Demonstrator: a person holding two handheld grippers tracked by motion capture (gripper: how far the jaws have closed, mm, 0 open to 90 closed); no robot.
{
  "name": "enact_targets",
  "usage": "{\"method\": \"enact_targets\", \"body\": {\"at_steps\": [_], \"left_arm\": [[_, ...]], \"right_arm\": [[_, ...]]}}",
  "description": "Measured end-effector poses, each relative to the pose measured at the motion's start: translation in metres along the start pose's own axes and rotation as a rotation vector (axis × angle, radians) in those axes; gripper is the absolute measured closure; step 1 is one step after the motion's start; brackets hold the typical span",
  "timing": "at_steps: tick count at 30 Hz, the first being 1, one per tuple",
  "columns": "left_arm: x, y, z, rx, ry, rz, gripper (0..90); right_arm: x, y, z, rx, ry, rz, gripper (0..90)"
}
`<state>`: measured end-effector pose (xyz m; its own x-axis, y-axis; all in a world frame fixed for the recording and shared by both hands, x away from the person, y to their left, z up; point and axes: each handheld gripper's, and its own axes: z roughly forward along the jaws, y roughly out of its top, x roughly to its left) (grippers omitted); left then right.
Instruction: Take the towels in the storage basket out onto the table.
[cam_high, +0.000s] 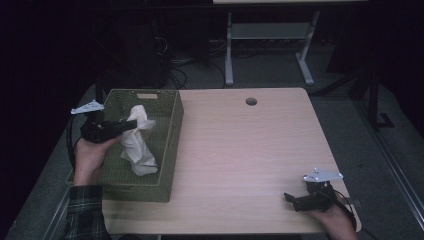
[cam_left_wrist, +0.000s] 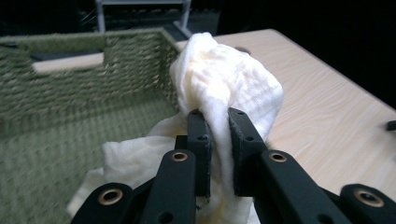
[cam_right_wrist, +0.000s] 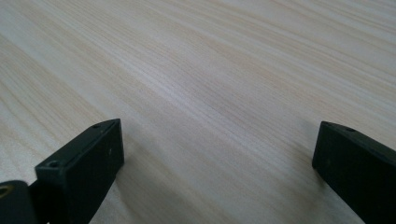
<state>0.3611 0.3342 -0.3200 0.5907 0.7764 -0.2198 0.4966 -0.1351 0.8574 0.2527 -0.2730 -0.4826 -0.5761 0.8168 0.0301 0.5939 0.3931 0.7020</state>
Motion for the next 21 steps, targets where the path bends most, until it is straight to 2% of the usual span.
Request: {"method": "enact_targets", "body": {"at_steps": [7, 21], "left_arm": [[-0.013, 0.019, -0.005, -0.040, -0.025, 0.035, 80.5], [-0.033, 0.058, -0.013, -0.112, -0.068, 0.069, 80.8]], "right_arm": [[0.000, 0.000, 0.000, 0.000, 0.000, 0.001, 1.7], [0.000, 0.000, 0.000, 0.000, 0.000, 0.001, 1.7]]}}
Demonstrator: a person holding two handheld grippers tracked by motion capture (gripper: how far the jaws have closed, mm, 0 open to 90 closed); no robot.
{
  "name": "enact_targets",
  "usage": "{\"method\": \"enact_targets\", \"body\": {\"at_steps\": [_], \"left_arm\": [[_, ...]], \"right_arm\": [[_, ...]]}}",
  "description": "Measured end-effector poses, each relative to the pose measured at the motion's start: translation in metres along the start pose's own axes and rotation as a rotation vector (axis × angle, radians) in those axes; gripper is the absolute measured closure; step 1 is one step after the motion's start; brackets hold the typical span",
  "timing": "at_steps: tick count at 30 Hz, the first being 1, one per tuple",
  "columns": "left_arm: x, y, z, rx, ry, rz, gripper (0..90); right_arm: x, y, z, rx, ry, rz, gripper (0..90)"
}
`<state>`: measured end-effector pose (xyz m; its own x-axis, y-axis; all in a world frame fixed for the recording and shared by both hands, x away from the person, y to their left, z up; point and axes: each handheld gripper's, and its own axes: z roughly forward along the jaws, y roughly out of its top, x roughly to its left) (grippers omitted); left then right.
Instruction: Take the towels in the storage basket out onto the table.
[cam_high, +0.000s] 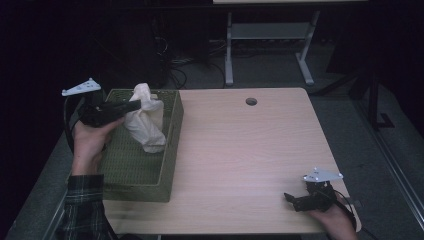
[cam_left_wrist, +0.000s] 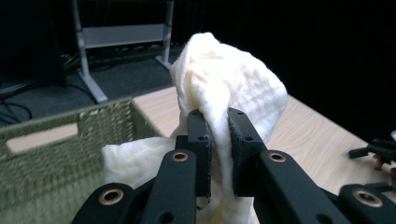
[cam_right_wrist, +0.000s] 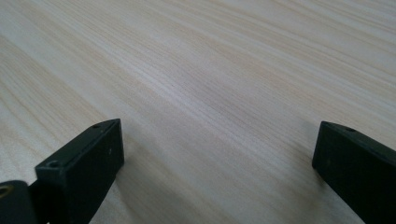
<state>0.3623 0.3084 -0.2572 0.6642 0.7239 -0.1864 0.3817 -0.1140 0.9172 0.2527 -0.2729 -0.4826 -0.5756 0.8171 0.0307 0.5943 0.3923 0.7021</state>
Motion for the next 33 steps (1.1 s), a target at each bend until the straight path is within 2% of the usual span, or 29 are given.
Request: {"method": "enact_targets", "body": {"at_steps": [8, 15, 25, 33], "left_arm": [[-0.019, 0.029, 0.001, -0.032, -0.020, 0.052, 80.9], [-0.039, 0.049, 0.012, -0.049, -0.065, 0.087, 81.0], [-0.066, 0.060, 0.038, -0.060, -0.144, 0.116, 81.0], [-0.088, 0.061, 0.068, -0.046, -0.213, 0.132, 81.0]], "right_arm": [[0.000, 0.000, 0.000, -0.001, 0.000, -0.001, 1.7], [0.000, 0.000, 0.000, -0.001, 0.000, -0.002, 1.7], [0.000, 0.000, 0.000, -0.001, 0.000, -0.002, 1.7], [0.000, 0.000, 0.000, 0.000, 0.000, -0.001, 1.7]]}}
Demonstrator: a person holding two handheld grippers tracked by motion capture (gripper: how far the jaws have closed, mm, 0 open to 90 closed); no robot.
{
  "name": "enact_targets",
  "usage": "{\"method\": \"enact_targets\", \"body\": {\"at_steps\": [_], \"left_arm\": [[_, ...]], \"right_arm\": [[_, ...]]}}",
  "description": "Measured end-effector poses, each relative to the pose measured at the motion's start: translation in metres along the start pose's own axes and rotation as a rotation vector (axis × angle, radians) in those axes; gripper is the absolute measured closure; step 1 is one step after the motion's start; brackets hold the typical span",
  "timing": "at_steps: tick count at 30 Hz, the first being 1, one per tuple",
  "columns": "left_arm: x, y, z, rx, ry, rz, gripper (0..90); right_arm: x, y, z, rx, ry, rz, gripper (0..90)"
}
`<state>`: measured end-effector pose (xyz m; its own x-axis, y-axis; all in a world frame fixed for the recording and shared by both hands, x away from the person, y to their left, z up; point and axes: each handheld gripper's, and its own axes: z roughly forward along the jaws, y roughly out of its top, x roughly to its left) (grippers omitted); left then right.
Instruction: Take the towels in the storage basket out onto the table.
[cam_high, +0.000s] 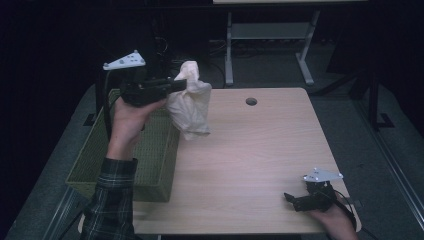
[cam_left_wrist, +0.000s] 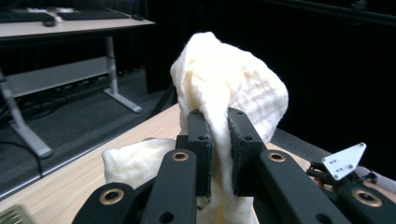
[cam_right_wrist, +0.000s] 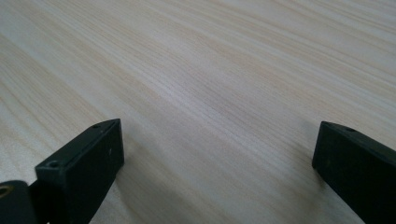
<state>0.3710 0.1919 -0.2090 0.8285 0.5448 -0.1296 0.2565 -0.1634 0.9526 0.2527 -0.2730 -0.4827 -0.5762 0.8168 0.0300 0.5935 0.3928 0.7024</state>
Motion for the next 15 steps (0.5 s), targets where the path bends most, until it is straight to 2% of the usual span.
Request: {"method": "enact_targets", "body": {"at_steps": [15], "left_arm": [[-0.033, -0.012, 0.064, 0.060, -0.113, 0.019, 81.0]], "right_arm": [[0.000, 0.000, 0.000, 0.003, 0.001, 0.006, 1.7]]}}
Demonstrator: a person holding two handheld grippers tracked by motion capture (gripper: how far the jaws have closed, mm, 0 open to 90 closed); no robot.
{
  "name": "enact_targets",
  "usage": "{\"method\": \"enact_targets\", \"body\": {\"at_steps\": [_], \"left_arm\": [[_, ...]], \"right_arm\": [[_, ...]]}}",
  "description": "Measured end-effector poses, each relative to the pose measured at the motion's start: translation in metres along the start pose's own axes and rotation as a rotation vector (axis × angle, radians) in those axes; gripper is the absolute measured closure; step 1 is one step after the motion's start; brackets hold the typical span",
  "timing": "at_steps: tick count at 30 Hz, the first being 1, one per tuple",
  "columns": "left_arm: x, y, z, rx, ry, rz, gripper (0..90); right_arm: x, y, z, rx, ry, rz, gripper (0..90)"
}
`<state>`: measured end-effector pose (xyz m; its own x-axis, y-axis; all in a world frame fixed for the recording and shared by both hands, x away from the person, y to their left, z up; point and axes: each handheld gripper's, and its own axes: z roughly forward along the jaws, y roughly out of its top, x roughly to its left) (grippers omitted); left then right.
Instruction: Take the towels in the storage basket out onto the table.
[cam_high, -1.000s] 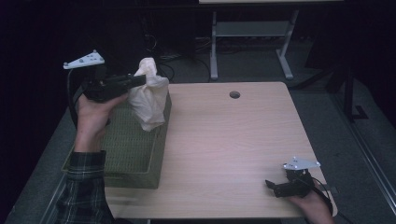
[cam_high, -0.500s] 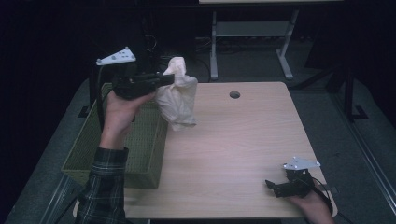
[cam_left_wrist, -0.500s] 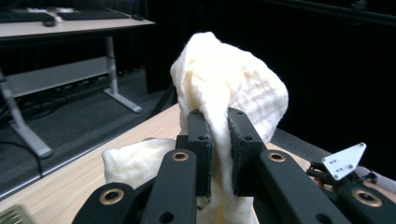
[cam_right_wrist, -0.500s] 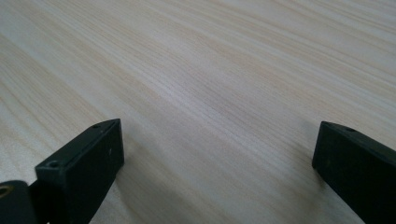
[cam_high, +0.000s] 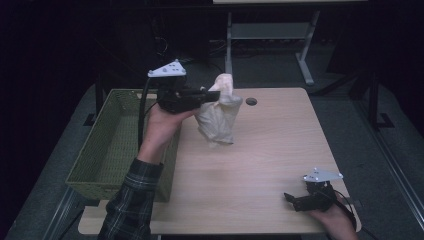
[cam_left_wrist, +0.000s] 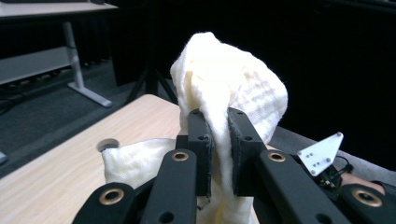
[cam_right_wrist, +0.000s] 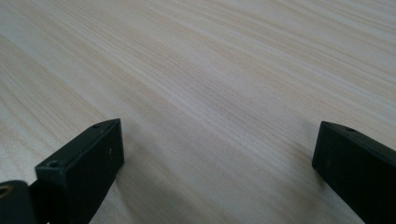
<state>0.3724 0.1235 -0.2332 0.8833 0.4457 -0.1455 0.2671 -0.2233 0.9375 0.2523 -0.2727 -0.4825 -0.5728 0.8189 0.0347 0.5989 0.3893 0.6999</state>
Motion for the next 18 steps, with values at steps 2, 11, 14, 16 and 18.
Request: {"method": "enact_targets", "body": {"at_steps": [2, 11, 14, 16, 18], "left_arm": [[-0.004, -0.002, 0.009, 0.009, -0.010, 0.002, 81.0], [-0.017, -0.019, 0.049, 0.043, -0.062, -0.011, 81.0], [-0.020, -0.026, 0.062, 0.059, -0.083, -0.023, 81.0], [-0.022, -0.030, 0.070, 0.075, -0.098, -0.025, 81.0], [-0.026, -0.034, 0.078, 0.085, -0.113, -0.027, 81.0]], "right_arm": [[0.000, 0.000, 0.000, 0.000, 0.001, 0.001, 1.7], [0.000, 0.000, 0.000, 0.000, 0.001, 0.002, 1.7], [0.000, 0.000, 0.000, 0.000, 0.000, 0.001, 1.7], [0.000, 0.000, 0.000, 0.000, 0.000, 0.001, 1.7], [0.000, 0.000, 0.000, 0.000, 0.000, 0.000, 1.7]]}}
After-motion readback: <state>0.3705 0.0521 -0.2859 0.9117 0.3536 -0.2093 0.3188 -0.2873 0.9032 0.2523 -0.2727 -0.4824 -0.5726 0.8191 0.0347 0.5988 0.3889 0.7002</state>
